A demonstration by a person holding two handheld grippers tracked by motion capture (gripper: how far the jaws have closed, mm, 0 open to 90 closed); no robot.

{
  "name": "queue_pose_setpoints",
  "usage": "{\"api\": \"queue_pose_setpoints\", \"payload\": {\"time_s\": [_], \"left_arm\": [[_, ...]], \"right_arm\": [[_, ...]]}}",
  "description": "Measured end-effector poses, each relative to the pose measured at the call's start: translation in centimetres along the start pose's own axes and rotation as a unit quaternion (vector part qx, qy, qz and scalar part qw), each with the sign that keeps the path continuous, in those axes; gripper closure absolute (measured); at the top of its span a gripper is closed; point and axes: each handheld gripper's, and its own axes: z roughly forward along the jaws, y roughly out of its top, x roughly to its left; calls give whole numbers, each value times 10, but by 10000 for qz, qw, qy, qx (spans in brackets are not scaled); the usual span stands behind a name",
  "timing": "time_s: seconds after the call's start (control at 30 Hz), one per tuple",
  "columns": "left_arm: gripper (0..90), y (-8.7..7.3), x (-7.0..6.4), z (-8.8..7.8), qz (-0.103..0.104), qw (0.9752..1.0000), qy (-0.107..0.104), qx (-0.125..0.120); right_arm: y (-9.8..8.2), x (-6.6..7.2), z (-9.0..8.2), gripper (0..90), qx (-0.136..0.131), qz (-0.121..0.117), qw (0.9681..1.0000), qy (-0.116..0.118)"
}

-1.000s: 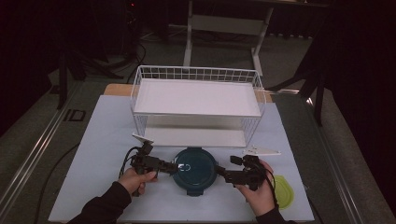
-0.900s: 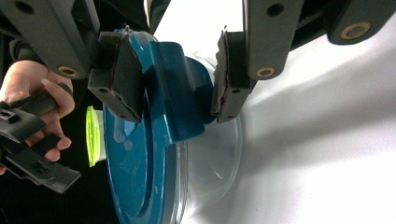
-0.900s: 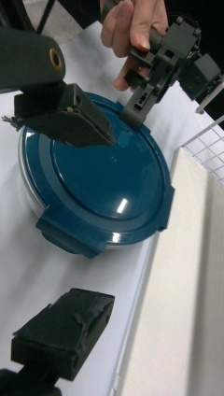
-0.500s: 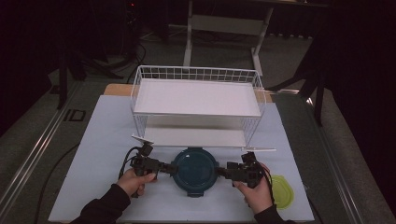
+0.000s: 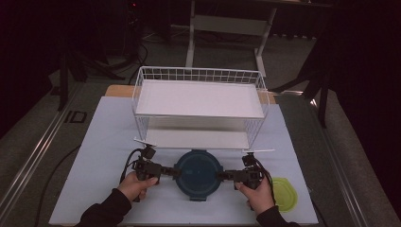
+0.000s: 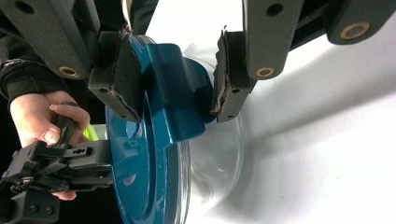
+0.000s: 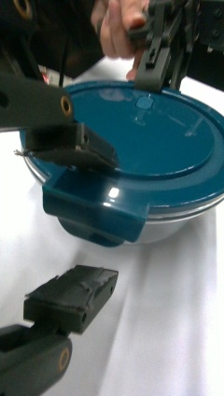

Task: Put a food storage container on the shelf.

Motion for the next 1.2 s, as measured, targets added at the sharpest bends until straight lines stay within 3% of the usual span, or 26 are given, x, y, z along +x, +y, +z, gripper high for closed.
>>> {"api": "queue_pose_setpoints", "payload": {"time_s": [0.1,0.17,0.3,0.43,0.63,0.77,0.9,1.0,1.2], "left_arm": [[532,0,-1,0,-32,10000,23,-18],[531,0,-1,0,-25,10000,35,-16],[529,-2,-1,0,16,10000,50,-28],[528,-2,0,-1,16,10000,43,-11],[526,-2,6,0,-140,9999,-46,-51],[527,-3,5,0,-205,9998,-18,-55],[532,-4,-1,-1,-157,9998,84,-120],[543,-6,-2,-1,-322,9992,98,-200],[547,-8,-8,-2,-334,9989,223,-226]], "right_arm": [[1,-5,1,428,82,276,9994,200],[0,-7,2,500,71,442,9984,332],[1,-8,2,506,113,592,9973,420],[1,-17,6,524,221,986,9919,774],[4,-24,10,529,309,1255,9861,1041],[4,-25,11,536,340,1334,9846,1082],[3,-22,8,543,340,1255,9862,1023],[1,-20,6,545,315,1212,9871,999],[-1,-16,5,547,251,1131,9887,949]]}}
